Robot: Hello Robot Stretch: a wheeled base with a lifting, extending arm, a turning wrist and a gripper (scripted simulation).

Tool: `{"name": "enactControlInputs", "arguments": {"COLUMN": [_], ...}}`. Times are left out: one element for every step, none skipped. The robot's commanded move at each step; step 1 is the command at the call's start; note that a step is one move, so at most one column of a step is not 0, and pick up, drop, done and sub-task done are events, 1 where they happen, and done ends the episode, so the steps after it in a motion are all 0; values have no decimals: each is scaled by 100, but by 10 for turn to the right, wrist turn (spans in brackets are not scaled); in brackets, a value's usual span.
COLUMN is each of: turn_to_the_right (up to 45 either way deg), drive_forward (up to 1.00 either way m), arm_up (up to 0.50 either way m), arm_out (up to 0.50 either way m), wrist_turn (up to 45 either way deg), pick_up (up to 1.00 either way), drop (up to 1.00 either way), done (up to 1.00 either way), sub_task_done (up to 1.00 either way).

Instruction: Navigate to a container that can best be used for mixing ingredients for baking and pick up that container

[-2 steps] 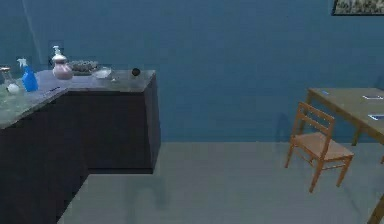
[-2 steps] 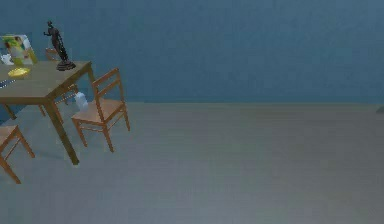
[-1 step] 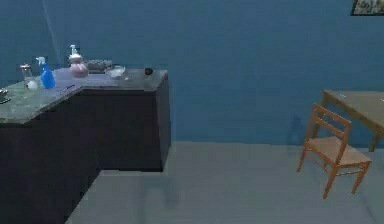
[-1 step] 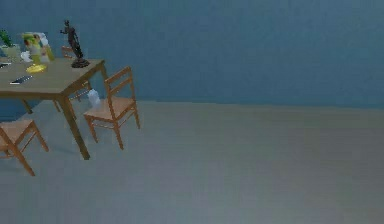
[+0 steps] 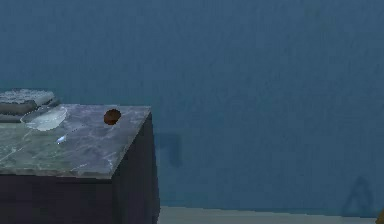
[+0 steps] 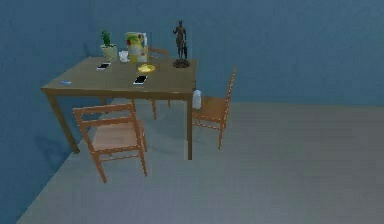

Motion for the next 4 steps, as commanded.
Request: {"name": "enactControlInputs", "arguments": {"turn_to_the_right": [-30,0,-450,-450], "drive_forward": [0,30,0,0], "arm_up": [0,0,0,0], "arm_out": [0,0,0,0], "wrist_turn": [0,0,0,0], "pick_up": [0,0,0,0], "drop": [0,0,0,0], "done": [0,0,0,0], "sub_task_done": [0,0,0,0]}}
